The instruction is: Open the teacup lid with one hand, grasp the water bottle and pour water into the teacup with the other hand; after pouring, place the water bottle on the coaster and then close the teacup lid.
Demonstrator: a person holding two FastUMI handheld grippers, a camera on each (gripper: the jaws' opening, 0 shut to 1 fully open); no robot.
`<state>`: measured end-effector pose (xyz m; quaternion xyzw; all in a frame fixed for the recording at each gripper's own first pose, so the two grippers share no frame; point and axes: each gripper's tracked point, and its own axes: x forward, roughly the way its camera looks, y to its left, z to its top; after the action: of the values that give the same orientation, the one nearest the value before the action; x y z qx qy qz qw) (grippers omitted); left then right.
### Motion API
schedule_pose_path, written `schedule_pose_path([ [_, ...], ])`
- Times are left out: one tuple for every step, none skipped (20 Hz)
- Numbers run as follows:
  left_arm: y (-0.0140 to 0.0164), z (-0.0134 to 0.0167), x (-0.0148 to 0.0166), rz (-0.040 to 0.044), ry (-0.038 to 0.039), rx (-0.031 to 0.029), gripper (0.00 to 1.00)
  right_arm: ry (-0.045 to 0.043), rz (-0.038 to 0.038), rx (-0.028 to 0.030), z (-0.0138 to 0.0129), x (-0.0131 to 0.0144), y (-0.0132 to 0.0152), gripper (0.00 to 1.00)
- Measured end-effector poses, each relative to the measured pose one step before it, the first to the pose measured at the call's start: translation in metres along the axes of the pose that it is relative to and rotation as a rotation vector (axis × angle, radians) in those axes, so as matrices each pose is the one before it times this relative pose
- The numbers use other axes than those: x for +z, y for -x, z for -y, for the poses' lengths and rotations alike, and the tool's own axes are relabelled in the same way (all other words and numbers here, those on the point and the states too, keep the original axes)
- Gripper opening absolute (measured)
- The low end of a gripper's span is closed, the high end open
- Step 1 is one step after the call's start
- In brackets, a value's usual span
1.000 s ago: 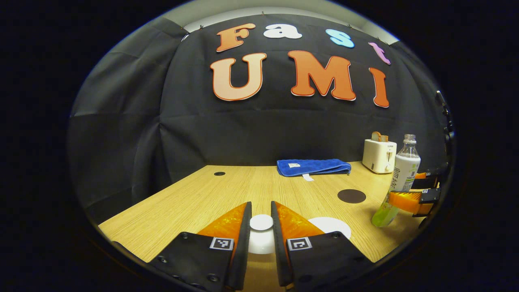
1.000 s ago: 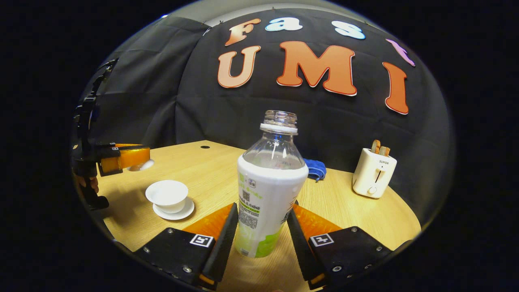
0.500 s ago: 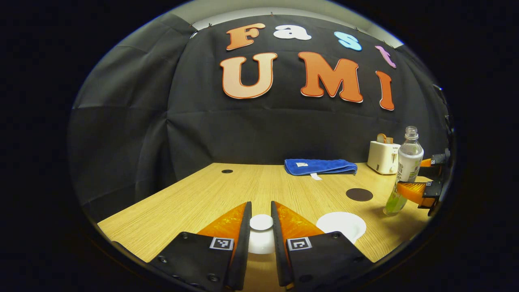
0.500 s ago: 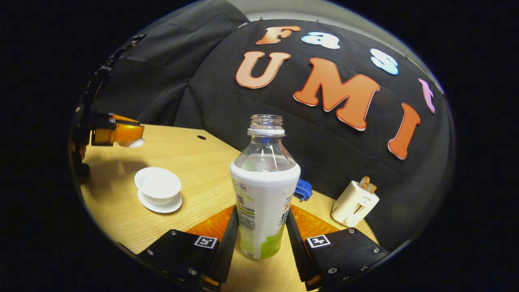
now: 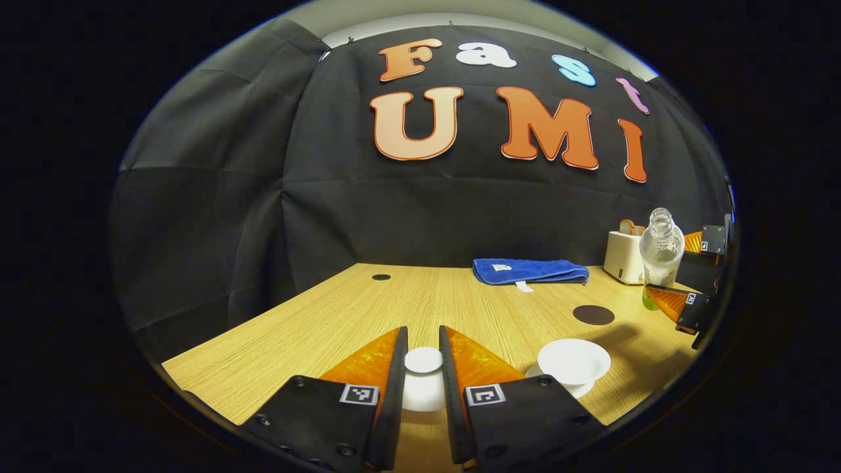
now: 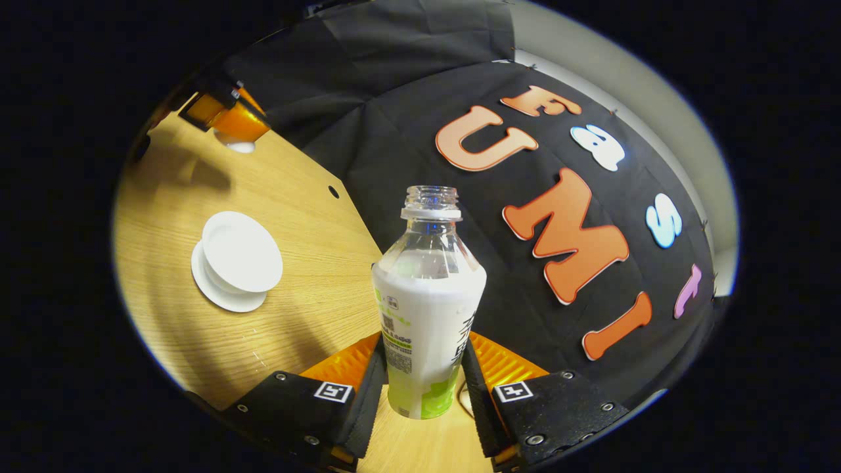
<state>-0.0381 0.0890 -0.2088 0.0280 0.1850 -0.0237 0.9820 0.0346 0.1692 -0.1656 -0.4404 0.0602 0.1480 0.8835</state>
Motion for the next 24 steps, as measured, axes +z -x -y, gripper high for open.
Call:
schedule_pose_path([
  [0.00063, -0.00205, -0.00024, 0.00288, -0.00489, 0.0003, 0.32, 0.03718, 0.01345, 0.00387, -0.00333, 0.00381, -0.00251, 0.64],
  [0.00061, -0.00169, 0.00031, 0.00224, -0.0028, -0.00022, 0.34, 0.04138, 0.01337, 0.00404, -0.00187, 0.00445, -0.00078, 0.64],
  [0.00013, -0.00081, -0.00005, 0.00063, -0.00148, -0.00163, 0.32, 0.04417, 0.01173, 0.00009, 0.00045, 0.00503, -0.00087, 0.64],
  [0.0006, -0.00147, -0.00085, -0.00188, 0.00095, -0.00142, 0.34, 0.047, 0.00804, -0.00101, -0.00059, 0.00341, -0.00064, 0.64],
  [0.00054, -0.0021, -0.00099, -0.00159, 0.00424, -0.00083, 0.34, 0.04816, 0.00992, -0.00339, -0.00075, 0.00392, -0.00055, 0.64],
  [-0.00003, -0.00151, -0.00101, -0.00092, 0.0037, 0.00087, 0.34, 0.04352, 0.01258, -0.00109, 0.00005, 0.00486, -0.00032, 0.64],
  [0.00161, -0.00218, -0.00077, -0.00162, 0.00322, 0.00075, 0.34, 0.03777, 0.01336, 0.00351, 0.00028, 0.00436, -0.0001, 0.64],
  [-0.00071, -0.00134, -0.00094, -0.00131, 0.00478, -0.00017, 0.34, 0.0305, 0.00944, 0.00567, -0.00223, 0.00368, -0.00121, 0.64],
  [0.00028, -0.00246, -0.00065, -0.00114, 0.00618, -0.00106, 0.34, 0.02787, 0.00765, 0.00719, -0.0016, 0.0018, -0.00141, 0.64],
  [0.00078, -0.00117, 0.00059, -0.00026, 0.0049, -0.00157, 0.34, 0.02697, 0.00743, 0.00387, -0.00013, 0.00217, 0.0, 0.64],
  [-0.00016, -0.00159, -0.00134, 0.0002, 0.00139, 0.00152, 0.34, 0.03047, 0.00573, 0.00349, -0.00108, 0.0027, -0.00048, 0.64],
  [-0.00014, -0.00238, -0.00005, 0.00024, -0.00011, 0.00138, 0.34, 0.03256, 0.00544, 0.00052, -0.0001, 0.00179, -0.00031, 0.64],
  [-0.00047, -0.00259, -0.00069, -0.00141, 0.00014, 0.00109, 0.34, 0.0393, 0.00245, 0.00134, -0.00201, 0.00022, -0.0015, 0.64],
  [-0.00032, -0.00165, -0.00016, -0.00149, 0.00055, -0.0003, 0.34, 0.03158, 0.0053, 0.00045, -0.0017, 0.0014, -0.00049, 0.64],
  [0.00165, -0.00289, -0.00017, -0.0005, 0.00009, 0.00098, 0.34, 0.03796, 0.00625, 0.00078, 0.00271, -0.00033, -0.00168, 0.64],
  [0.00081, -0.00243, -0.00005, -0.00185, 0.00124, -0.00093, 0.34, 0.03019, 0.0045, 0.00005, 0.00008, -0.00002, -0.00021, 0.64],
  [0.00031, -0.00283, 0.00016, 0.00027, 0.0004, 0.00102, 0.34, 0.02876, 0.00228, -0.00117, -0.0017, -0.00182, -0.00167, 0.64],
  [0.00002, -0.00282, 0.00048, -0.00042, -0.00117, 0.00167, 0.33, 0.02726, -0.001, -0.00038, -0.00053, -0.00127, -0.0003, 0.63],
  [-0.00014, -0.00244, -0.00035, -0.00015, -0.00298, 0.00009, 0.34, 0.025, -0.00101, -0.00097, -0.00138, 0.00102, -0.00321, 0.64],
  [-0.0002, -0.00194, 0.00054, -0.00012, -0.00389, 0.00024, 0.34, 0.02438, -0.00238, -0.00114, -0.00082, -0.0007, -0.00257, 0.64],
  [0.00125, -0.00067, -0.00081, -0.0005, -0.00406, -0.00283, 0.34, 0.02324, -0.00202, -0.00195, -0.00182, -0.00186, -0.00238, 0.64],
  [-0.00042, -0.00093, -0.00008, -0.00051, -0.00485, -0.00035, 0.34, 0.02168, -0.00035, -0.00166, 0.00017, -0.00029, -0.00054, 0.64],
  [-0.00006, -0.00123, 0.00059, -0.00023, -0.00484, -0.00446, 0.32, 0.02057, 0.00091, -0.00075, -0.00029, -0.00011, 0.00047, 0.64],
  [0.00093, -0.00083, 0.00108, 0.00125, -0.00414, -0.00278, 0.34, 0.01947, -0.00107, -0.00219, -0.0004, -0.00029, -0.00053, 0.64],
])
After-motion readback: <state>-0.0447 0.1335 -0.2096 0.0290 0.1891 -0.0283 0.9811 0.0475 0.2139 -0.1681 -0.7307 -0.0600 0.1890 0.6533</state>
